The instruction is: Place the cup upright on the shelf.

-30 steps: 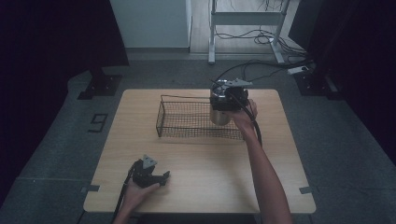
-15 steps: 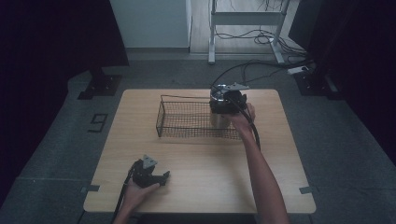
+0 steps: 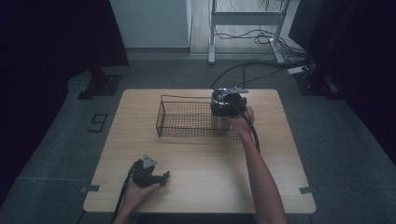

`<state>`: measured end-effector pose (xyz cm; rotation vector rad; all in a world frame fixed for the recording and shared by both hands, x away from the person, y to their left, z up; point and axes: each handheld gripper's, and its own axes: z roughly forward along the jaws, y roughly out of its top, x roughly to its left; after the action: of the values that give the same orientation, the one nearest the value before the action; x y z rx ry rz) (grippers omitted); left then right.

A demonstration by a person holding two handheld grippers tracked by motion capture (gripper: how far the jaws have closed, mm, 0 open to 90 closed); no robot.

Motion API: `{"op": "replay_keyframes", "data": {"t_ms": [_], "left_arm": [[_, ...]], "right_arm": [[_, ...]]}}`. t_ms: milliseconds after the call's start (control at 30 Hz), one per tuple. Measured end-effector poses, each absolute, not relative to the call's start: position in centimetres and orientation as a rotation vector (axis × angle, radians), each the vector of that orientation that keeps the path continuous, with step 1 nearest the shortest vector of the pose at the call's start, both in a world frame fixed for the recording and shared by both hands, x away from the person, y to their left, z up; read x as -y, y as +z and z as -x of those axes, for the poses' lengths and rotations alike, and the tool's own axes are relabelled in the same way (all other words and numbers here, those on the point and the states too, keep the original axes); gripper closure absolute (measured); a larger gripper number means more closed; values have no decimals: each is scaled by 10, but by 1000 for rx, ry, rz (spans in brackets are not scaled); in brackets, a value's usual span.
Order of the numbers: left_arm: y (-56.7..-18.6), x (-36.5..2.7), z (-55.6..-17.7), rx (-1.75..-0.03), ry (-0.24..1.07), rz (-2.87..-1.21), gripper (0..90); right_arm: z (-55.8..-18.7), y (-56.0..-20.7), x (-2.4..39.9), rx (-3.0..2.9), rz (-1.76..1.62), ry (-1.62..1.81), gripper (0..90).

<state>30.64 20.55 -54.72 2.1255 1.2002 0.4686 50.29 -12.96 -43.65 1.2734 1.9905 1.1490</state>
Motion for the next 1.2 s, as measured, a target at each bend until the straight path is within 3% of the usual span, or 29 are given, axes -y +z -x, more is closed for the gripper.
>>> {"op": "replay_keyframes", "data": {"t_ms": [1200], "left_arm": [[-547,-205,-306,-1200,469,-2123,136]], "right_arm": [[-501,-455,134,-2049,-1303,1085,18]]}}
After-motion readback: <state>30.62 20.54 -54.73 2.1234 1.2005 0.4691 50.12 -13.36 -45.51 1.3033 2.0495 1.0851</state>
